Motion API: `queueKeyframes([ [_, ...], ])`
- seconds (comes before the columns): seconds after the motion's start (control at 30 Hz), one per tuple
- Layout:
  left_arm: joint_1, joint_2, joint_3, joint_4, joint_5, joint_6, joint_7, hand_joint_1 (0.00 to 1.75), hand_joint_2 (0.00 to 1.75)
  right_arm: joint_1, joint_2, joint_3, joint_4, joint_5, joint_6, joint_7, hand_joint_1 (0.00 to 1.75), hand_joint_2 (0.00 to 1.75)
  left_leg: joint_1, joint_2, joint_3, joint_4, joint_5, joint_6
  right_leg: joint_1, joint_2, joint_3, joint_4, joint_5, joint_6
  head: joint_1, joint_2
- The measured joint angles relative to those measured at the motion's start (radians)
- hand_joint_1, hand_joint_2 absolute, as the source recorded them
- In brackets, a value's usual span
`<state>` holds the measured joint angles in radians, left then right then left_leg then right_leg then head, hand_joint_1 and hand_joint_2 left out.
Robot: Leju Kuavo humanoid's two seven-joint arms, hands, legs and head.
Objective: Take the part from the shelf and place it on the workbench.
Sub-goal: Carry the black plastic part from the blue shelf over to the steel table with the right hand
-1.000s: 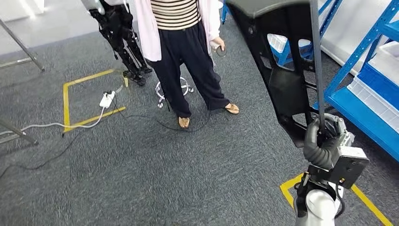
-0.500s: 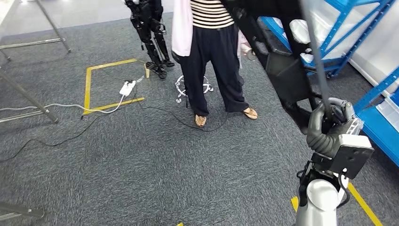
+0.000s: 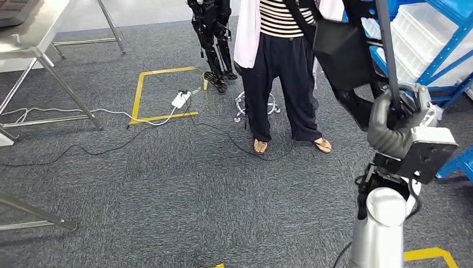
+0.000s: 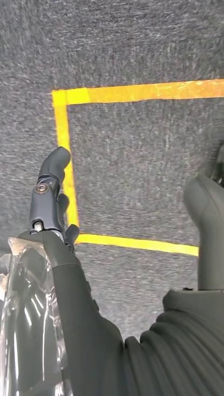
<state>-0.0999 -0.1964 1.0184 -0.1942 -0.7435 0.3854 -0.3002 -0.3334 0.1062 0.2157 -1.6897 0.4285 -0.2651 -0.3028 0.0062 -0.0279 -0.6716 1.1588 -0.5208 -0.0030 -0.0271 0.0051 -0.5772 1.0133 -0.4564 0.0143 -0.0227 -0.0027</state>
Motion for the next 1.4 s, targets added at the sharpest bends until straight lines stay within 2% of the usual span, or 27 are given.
queueKeyframes([
  [0.07, -0.001, -0.001, 0.0, 0.0, 0.0, 0.0, 0.0, 0.0, 1.75, -0.005, 0.0, 0.005, 0.003, 0.001, 0.001, 0.003, 1.75, 1.75, 0.006, 0.019, -0.064, 0.124, -0.047, -0.007, 0.006, -0.028, 0.0, 0.0, -0.002, -0.007, -0.001, 0.0],
  [0.1, 0.0, -0.001, 0.0, 0.0, 0.0, -0.001, 0.0, 0.0, 1.75, -0.006, 0.0, 0.007, 0.005, 0.002, 0.001, 0.004, 1.75, 1.75, 0.009, 0.022, -0.077, 0.145, -0.046, -0.01, 0.008, -0.041, 0.0, 0.0, -0.002, -0.007, -0.002, 0.0],
  [0.13, 0.001, -0.001, 0.0, 0.0, 0.0, -0.001, 0.0, 0.0, 1.75, -0.007, 0.0, 0.009, 0.007, 0.002, 0.002, 0.004, 1.75, 1.75, 0.011, 0.025, -0.068, 0.125, -0.026, -0.012, 0.009, -0.052, 0.0, 0.0, -0.003, -0.007, -0.002, 0.0],
  [0.2, 0.001, 0.0, 0.0, 0.0, 0.001, -0.002, 0.0, 0.0, 1.75, -0.013, 0.0, 0.013, 0.01, 0.002, 0.002, 0.004, 1.75, 1.75, 0.014, 0.052, 0.001, -0.007, 0.038, -0.012, 0.009, -0.071, 0.001, 0.0, -0.004, -0.006, -0.002, 0.0],
  [0.27, -0.002, 0.0, 0.0, 0.0, 0.001, -0.004, -0.001, 0.0, 1.75, -0.024, 0.001, 0.016, 0.014, 0.002, 0.002, 0.004, 1.75, 1.75, 0.009, 0.08, 0.056, -0.113, 0.073, -0.005, 0.015, -0.086, 0.002, 0.001, -0.006, 0.0, 0.0, 0.0],
  [0.3, -0.003, 0.0, 0.0, 0.0, 0.001, -0.004, -0.001, 0.0, 1.75, -0.03, 0.001, 0.019, 0.017, 0.002, 0.002, 0.004, 1.75, 1.75, 0.005, 0.084, 0.064, -0.131, 0.075, 0.0, 0.018, -0.093, 0.003, 0.001, -0.007, 0.005, 0.002, 0.0],
  [0.37, -0.004, 0.0, 0.0, 0.0, 0.002, -0.005, -0.001, 0.0, 1.75, -0.04, 0.002, 0.025, 0.025, 0.003, 0.003, 0.004, 1.75, 1.75, -0.002, 0.066, 0.062, -0.136, 0.079, 0.012, 0.019, -0.108, 0.005, 0.0, -0.008, 0.017, 0.005, 0.0],
  [0.4, -0.003, 0.0, 0.0, 0.0, 0.002, -0.005, -0.002, 0.0, 1.75, -0.045, 0.002, 0.028, 0.03, 0.004, 0.003, 0.004, 1.75, 1.75, -0.003, 0.056, 0.064, -0.141, 0.083, 0.02, 0.017, -0.103, 0.003, 0.005, -0.012, 0.022, 0.006, 0.0],
  [0.47, -0.004, 0.001, 0.0, 0.0, 0.004, -0.006, -0.002, 0.0, 1.75, -0.055, 0.003, 0.032, 0.038, 0.006, 0.003, 0.005, 1.75, 1.75, 0.001, 0.04, 0.069, -0.151, 0.093, 0.034, 0.014, -0.068, -0.021, 0.057, -0.042, 0.023, 0.008, 0.0],
  [0.53, -0.006, 0.004, 0.0, 0.0, 0.006, -0.006, -0.003, 0.0, 1.75, -0.059, 0.002, 0.034, 0.047, 0.007, 0.003, 0.005, 1.75, 1.75, 0.003, 0.02, 0.068, -0.153, 0.097, 0.042, 0.01, -0.027, -0.079, 0.181, -0.094, 0.014, 0.01, 0.0],
  [0.57, -0.006, 0.005, 0.0, 0.0, 0.007, -0.006, -0.003, 0.0, 1.75, -0.06, 0.001, 0.034, 0.052, 0.008, 0.003, 0.005, 1.75, 1.75, 0.003, 0.009, 0.067, -0.153, 0.098, 0.043, 0.01, -0.018, -0.109, 0.242, -0.113, 0.012, 0.011, 0.0],
  [0.6, -0.006, 0.005, 0.0, 0.0, 0.009, -0.006, -0.003, 0.0, 1.75, -0.06, 0.0, 0.034, 0.059, 0.008, 0.003, 0.005, 1.75, 1.75, 0.003, -0.004, 0.067, -0.152, 0.098, 0.043, 0.01, -0.013, -0.126, 0.276, -0.119, 0.015, 0.011, 0.0],
  [0.63, -0.005, 0.005, 0.0, 0.0, 0.01, -0.006, -0.003, 0.0, 1.75, -0.06, 0.0, 0.035, 0.064, 0.008, 0.003, 0.006, 1.75, 1.75, 0.003, -0.018, 0.067, -0.151, 0.099, 0.043, 0.009, -0.011, -0.124, 0.269, -0.108, 0.022, 0.012, 0.0],
  [0.67, -0.004, 0.005, 0.001, 0.0, 0.012, -0.006, -0.003, 0.0, 1.75, -0.062, 0.0, 0.035, 0.069, 0.009, 0.002, 0.006, 1.75, 1.75, 0.003, -0.031, 0.067, -0.15, 0.098, 0.042, 0.007, -0.007, -0.105, 0.226, -0.085, 0.031, 0.012, 0.0],
  [0.73, -0.004, 0.005, 0.001, 0.0, 0.014, -0.006, -0.003, 0.0, 1.75, -0.071, 0.001, 0.037, 0.078, 0.011, 0.0, 0.005, 1.75, 1.75, 0.002, -0.056, 0.065, -0.144, 0.097, 0.036, -0.001, 0.021, -0.043, 0.09, -0.032, 0.046, 0.013, 0.0],
  [0.8, -0.004, 0.006, 0.001, 0.0, 0.016, -0.006, -0.004, 0.0, 1.75, -0.079, 0.002, 0.041, 0.086, 0.011, -0.002, 0.004, 1.75, 1.75, -0.001, -0.072, 0.057, -0.139, 0.096, 0.025, -0.004, 0.041, -0.01, 0.016, -0.01, 0.044, 0.013, 0.0],
  [0.87, -0.001, 0.007, 0.002, 0.0, 0.017, -0.006, -0.005, 0.0, 1.75, -0.083, 0.005, 0.044, 0.093, 0.011, -0.004, 0.004, 1.75, 1.75, 0.002, -0.084, 0.05, -0.142, 0.1, 0.013, -0.001, 0.03, -0.008, 0.011, -0.007, 0.03, 0.012, 0.0],
  [0.9, 0.0, 0.008, 0.002, 0.0, 0.018, -0.006, -0.005, 0.0, 1.75, -0.085, 0.007, 0.046, 0.097, 0.012, -0.005, 0.004, 1.75, 1.75, 0.004, -0.08, 0.047, -0.139, 0.099, 0.007, -0.001, 0.023, -0.007, 0.01, -0.005, 0.022, 0.011, 0.0],
  [0.97, 0.001, 0.008, 0.003, 0.0, 0.018, -0.006, -0.005, 0.0, 1.75, -0.09, 0.011, 0.05, 0.101, 0.012, -0.006, 0.004, 1.75, 1.75, 0.005, -0.042, 0.024, -0.093, 0.068, -0.001, -0.002, 0.007, -0.005, 0.006, -0.001, 0.006, 0.006, 0.0],
  [1.03, -0.002, 0.008, 0.003, 0.0, 0.018, -0.006, -0.005, 0.0, 1.75, -0.092, 0.013, 0.052, 0.106, 0.011, -0.007, 0.003, 1.75, 1.75, 0.005, 0.005, -0.035, 0.026, 0.007, -0.007, 0.003, -0.011, -0.005, 0.005, -0.003, -0.006, -0.001, 0.0],
  [1.07, -0.003, 0.008, 0.003, 0.0, 0.018, -0.006, -0.005, 0.0, 1.75, -0.092, 0.013, 0.053, 0.109, 0.011, -0.008, 0.003, 1.75, 1.75, 0.006, 0.015, -0.066, 0.087, -0.017, -0.008, 0.007, -0.022, -0.005, 0.005, -0.003, -0.009, -0.001, 0.0],
  [1.1, -0.003, 0.008, 0.003, 0.0, 0.019, -0.007, -0.005, 0.0, 1.75, -0.092, 0.013, 0.053, 0.112, 0.012, -0.008, 0.003, 1.75, 1.75, 0.007, 0.019, -0.086, 0.125, -0.027, -0.009, 0.009, -0.033, -0.005, 0.005, -0.004, -0.01, -0.001, 0.0],
  [1.13, -0.003, 0.008, 0.003, 0.0, 0.019, -0.008, -0.004, 0.0, 1.75, -0.092, 0.013, 0.053, 0.116, 0.012, -0.008, 0.003, 1.75, 1.75, 0.007, 0.022, -0.087, 0.128, -0.018, -0.008, 0.011, -0.043, -0.005, 0.005, -0.005, -0.011, -0.001, 0.0],
  [1.2, -0.003, 0.008, 0.003, 0.0, 0.02, -0.008, -0.004, 0.0, 1.75, -0.096, 0.015, 0.054, 0.124, 0.013, -0.009, 0.003, 1.75, 1.75, 0.005, 0.037, -0.036, 0.031, 0.036, -0.002, 0.014, -0.061, -0.004, 0.006, -0.006, -0.012, -0.001, 0.0],
  [1.27, -0.006, 0.009, 0.003, 0.0, 0.02, -0.009, -0.003, 0.0, 1.75, -0.105, 0.017, 0.054, 0.13, 0.014, -0.012, 0.003, 1.75, 1.75, -0.002, 0.069, 0.028, -0.088, 0.077, 0.008, 0.02, -0.077, -0.003, 0.006, -0.009, -0.008, 0.0, 0.0],
  [1.33, -0.009, 0.009, 0.003, 0.0, 0.02, -0.01, -0.002, 0.0, 1.75, -0.112, 0.02, 0.054, 0.137, 0.014, -0.014, 0.001, 1.75, 1.75, -0.01, 0.078, 0.047, -0.128, 0.084, 0.017, 0.025, -0.091, -0.002, 0.006, -0.012, -0.001, 0.002, 0.0],
  [1.4, -0.008, 0.01, 0.003, 0.0, 0.02, -0.01, -0.001, 0.0, 1.75, -0.118, 0.022, 0.054, 0.144, 0.014, -0.015, 0.0, 1.75, 1.75, -0.01, 0.058, 0.049, -0.136, 0.09, 0.027, 0.025, -0.101, 0.0, 0.007, -0.016, 0.008, 0.003, 0.0],
])
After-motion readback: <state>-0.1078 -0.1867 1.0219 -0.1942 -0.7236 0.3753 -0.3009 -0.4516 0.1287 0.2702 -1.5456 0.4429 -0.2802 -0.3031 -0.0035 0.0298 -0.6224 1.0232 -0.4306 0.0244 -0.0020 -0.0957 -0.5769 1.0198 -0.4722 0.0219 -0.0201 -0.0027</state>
